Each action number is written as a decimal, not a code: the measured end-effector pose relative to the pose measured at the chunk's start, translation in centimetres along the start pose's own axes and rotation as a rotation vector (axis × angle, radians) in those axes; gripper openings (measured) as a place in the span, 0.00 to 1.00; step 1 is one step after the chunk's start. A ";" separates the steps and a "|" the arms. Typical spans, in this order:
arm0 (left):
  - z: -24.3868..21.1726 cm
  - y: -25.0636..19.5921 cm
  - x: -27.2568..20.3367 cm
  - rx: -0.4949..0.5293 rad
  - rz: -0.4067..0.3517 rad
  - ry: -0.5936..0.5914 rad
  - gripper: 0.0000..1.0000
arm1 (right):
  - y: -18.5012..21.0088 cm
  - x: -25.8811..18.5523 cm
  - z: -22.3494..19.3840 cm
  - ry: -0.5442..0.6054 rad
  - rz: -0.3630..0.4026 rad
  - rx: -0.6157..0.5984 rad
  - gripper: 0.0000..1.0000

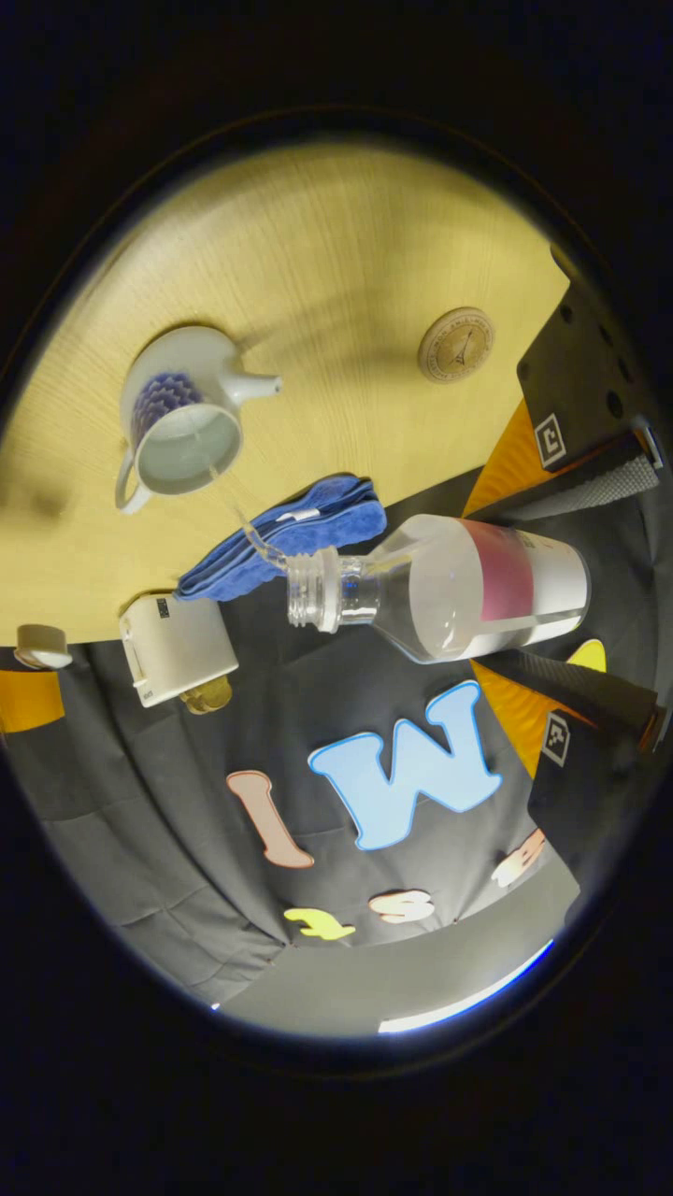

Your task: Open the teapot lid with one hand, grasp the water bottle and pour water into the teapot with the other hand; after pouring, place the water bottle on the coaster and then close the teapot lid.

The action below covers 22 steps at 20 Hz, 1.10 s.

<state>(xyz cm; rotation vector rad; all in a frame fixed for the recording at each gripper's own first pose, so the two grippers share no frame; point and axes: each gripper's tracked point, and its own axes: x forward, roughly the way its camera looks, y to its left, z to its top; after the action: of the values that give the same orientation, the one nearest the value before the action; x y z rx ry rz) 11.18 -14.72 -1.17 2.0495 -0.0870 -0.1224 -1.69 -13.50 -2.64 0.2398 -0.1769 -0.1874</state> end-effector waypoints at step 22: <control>1.3 1.7 0.7 0.136 0.039 0.006 0.85 | 0.1 -0.1 0.2 -0.004 0.010 0.021 0.12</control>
<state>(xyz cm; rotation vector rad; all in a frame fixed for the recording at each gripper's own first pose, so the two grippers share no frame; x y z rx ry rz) 11.67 -16.69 -0.29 2.1821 -0.1349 -0.0876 -1.84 -13.42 -2.45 0.2596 -0.1841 -0.1763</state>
